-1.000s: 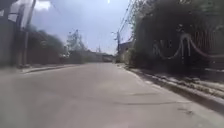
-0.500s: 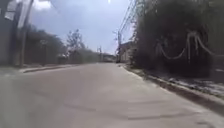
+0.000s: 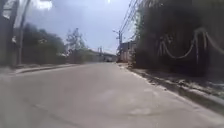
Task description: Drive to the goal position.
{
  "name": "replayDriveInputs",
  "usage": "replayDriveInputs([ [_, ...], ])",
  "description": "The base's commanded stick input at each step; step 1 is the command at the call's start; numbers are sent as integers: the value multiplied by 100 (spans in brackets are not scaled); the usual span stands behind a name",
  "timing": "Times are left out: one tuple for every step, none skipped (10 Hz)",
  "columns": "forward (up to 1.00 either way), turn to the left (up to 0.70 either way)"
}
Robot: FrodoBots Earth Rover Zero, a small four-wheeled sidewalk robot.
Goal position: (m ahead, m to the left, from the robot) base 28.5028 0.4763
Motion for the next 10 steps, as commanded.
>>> replayDriveInputs([
  [70, 0],
  [70, 0],
  [70, -23],
  [70, -34],
  [70, -23],
  [70, -3],
  [70, 0],
  [70, 0],
  [70, 0],
  [70, 0],
])
